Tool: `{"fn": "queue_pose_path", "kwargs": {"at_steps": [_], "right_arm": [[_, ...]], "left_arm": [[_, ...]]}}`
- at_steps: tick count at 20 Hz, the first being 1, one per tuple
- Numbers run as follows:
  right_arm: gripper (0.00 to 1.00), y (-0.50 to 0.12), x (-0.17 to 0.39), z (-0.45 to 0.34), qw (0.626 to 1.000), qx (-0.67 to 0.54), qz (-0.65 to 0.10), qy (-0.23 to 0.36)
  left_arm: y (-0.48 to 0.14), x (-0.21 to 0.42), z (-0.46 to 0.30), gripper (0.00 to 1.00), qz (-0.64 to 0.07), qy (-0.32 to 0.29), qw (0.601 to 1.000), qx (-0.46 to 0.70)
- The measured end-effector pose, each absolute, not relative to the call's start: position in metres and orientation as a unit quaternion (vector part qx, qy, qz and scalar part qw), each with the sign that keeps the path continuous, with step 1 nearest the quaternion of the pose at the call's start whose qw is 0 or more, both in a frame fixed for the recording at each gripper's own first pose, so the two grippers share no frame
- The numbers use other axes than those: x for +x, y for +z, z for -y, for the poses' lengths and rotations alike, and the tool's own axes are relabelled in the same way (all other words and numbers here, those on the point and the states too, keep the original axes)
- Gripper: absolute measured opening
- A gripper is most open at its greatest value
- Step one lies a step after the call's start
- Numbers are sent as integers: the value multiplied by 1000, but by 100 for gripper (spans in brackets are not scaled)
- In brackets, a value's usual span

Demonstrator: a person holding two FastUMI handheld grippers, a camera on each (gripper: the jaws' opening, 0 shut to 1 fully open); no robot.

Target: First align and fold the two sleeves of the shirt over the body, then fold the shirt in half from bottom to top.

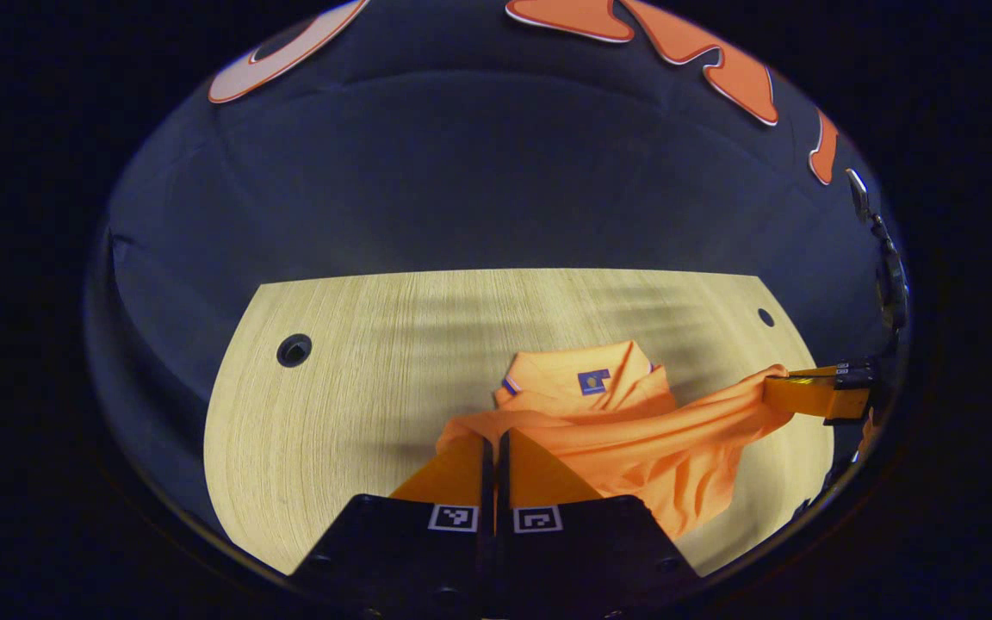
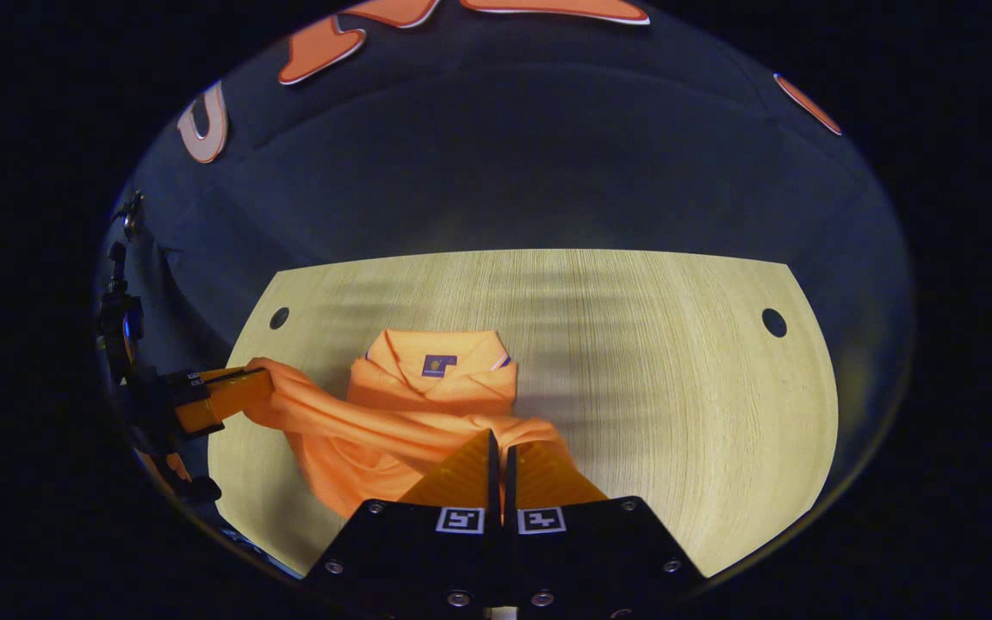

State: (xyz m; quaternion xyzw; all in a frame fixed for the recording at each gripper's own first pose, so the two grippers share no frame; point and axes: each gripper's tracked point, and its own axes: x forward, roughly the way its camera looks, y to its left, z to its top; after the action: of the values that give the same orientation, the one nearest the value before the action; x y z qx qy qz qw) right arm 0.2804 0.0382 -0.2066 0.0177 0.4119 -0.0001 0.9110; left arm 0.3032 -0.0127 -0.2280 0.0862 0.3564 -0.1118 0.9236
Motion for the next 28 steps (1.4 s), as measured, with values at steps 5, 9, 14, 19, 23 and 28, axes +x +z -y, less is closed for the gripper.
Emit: {"fn": "queue_pose_path", "kwargs": {"at_steps": [5, 9, 14, 19, 23, 28], "right_arm": [[0, -242, 321, -40, 906, 39, -422, -10], [2, -262, 329, -42, 897, 58, -438, -9], [18, -269, 335, -48, 903, 56, -426, -1], [100, -247, 328, -42, 917, 41, -396, -21], [99, -200, 316, -39, 936, 49, -348, -25], [99, -115, 279, -36, 964, 43, -263, -21]], "left_arm": [[-254, 345, 7, 1, -359, -95, 921, 120], [-266, 358, -2, 7, -361, -81, 918, 142], [-258, 358, -11, 79, -343, -68, 927, 134], [-231, 351, -14, 100, -313, -59, 942, 108], [-179, 331, -15, 100, -266, -53, 957, 98], [-97, 282, -11, 100, -178, -48, 979, 90]]}}
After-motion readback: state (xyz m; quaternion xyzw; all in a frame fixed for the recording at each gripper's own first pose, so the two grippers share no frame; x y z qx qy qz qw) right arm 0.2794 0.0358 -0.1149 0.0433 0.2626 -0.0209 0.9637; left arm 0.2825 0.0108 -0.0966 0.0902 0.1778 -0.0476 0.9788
